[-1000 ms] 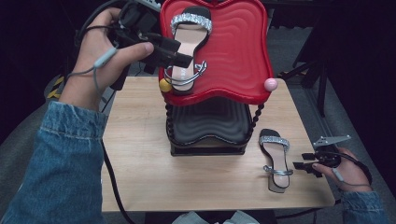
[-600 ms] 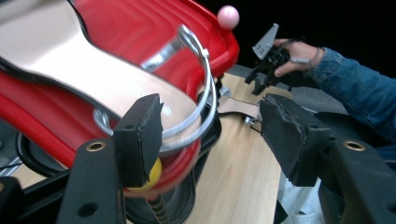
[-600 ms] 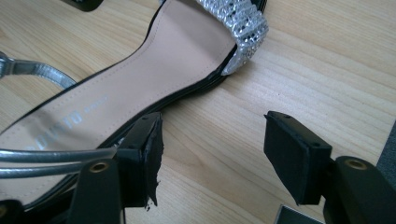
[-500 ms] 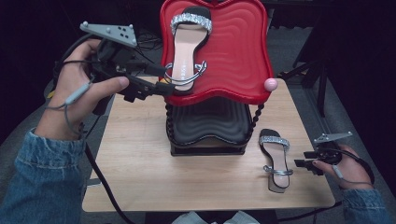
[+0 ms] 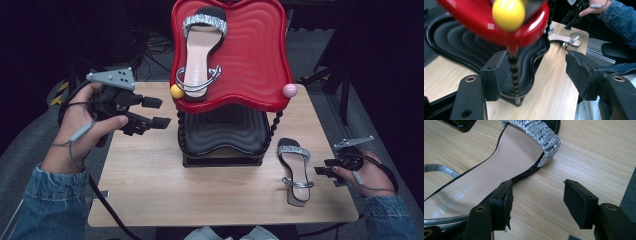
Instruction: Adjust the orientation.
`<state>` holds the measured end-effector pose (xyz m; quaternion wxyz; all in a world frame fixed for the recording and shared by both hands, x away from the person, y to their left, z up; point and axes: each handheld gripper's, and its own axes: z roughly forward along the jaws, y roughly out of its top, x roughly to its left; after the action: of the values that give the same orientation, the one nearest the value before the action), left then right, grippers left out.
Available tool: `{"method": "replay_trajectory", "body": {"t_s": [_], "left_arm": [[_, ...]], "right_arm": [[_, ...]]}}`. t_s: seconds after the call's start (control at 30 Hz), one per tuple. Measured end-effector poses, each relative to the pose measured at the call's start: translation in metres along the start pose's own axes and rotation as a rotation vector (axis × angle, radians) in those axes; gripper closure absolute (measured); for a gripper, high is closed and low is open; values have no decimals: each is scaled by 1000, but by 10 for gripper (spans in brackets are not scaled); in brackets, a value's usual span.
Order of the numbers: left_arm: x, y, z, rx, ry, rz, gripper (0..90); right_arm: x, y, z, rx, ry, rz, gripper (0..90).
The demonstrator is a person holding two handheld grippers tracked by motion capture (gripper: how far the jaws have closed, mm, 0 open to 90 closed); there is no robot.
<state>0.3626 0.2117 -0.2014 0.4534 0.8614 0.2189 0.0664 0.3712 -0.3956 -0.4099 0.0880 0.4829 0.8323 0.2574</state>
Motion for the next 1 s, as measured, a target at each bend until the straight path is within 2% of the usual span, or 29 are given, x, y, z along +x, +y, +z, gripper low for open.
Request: {"method": "replay_trajectory", "body": {"t_s": [0.23,0.27,0.3,0.4,0.47,0.5,0.57,0.8,0.83,0.93,1.0], "left_arm": [[9,-33,23,33,5,-39,339],[9,-33,23,33,5,-39,337],[10,-41,29,38,6,-48,336],[12,-55,39,49,6,-52,326],[13,-61,42,51,-4,-57,324],[15,-70,46,47,-11,-68,324],[16,-79,50,44,9,-83,323],[17,-97,61,36,14,-108,319],[18,-98,63,43,7,-116,319],[21,-98,67,69,24,-110,311],[20,-100,69,77,6,-103,309]], "right_arm": [[1,3,2,11,-5,5,431],[1,3,2,11,-5,5,431],[2,3,1,15,-6,5,432],[2,5,0,9,-24,5,432],[2,6,0,5,-29,3,428],[2,6,0,5,-32,1,426],[2,7,0,7,-29,6,420],[5,9,3,18,-25,7,421],[6,9,4,22,-23,6,423],[7,11,5,21,-19,2,427],[9,13,6,28,-19,1,430]]}}
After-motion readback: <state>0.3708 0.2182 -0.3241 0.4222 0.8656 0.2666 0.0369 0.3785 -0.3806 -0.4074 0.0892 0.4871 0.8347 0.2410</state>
